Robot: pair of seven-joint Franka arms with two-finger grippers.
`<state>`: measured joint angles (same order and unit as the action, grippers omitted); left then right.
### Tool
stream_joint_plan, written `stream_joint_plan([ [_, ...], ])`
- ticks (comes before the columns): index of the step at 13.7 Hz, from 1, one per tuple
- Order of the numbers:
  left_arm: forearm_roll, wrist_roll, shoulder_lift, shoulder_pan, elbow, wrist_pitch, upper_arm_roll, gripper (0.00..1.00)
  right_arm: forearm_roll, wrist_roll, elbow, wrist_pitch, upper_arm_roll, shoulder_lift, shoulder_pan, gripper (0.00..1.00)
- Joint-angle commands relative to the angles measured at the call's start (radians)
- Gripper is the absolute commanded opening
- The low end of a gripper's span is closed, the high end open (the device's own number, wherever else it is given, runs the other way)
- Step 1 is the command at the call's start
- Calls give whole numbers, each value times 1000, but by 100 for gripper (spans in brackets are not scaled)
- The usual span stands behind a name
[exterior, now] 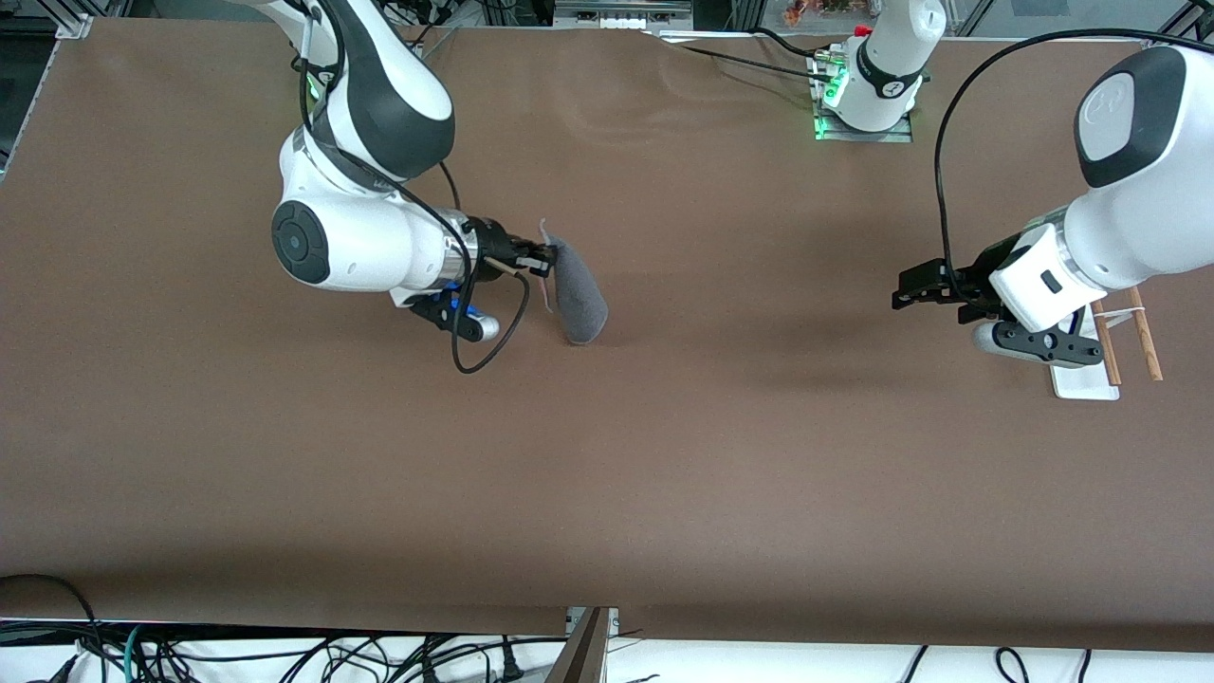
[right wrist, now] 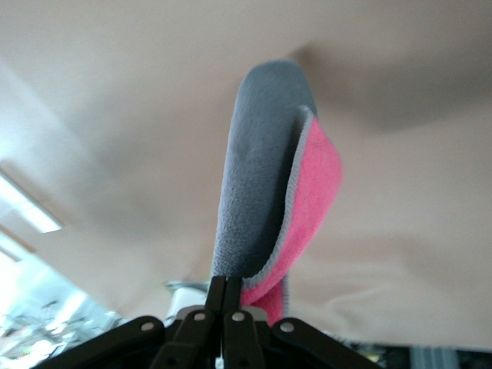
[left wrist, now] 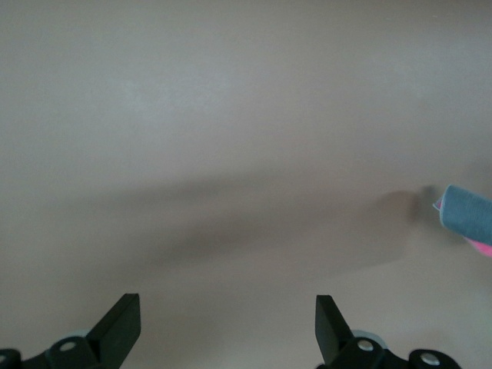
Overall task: Pass towel and hang on rack
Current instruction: 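Lift the towel with the right gripper while the left gripper approaches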
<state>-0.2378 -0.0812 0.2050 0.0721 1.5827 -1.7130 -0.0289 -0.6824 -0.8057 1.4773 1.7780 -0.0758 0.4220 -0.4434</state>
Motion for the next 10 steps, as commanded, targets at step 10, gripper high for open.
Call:
stream_joint_plan([
  [10, -397, -722, 142, -46, 13, 4, -8, 100, -281, -447, -199, 219, -194, 29, -3, 0],
])
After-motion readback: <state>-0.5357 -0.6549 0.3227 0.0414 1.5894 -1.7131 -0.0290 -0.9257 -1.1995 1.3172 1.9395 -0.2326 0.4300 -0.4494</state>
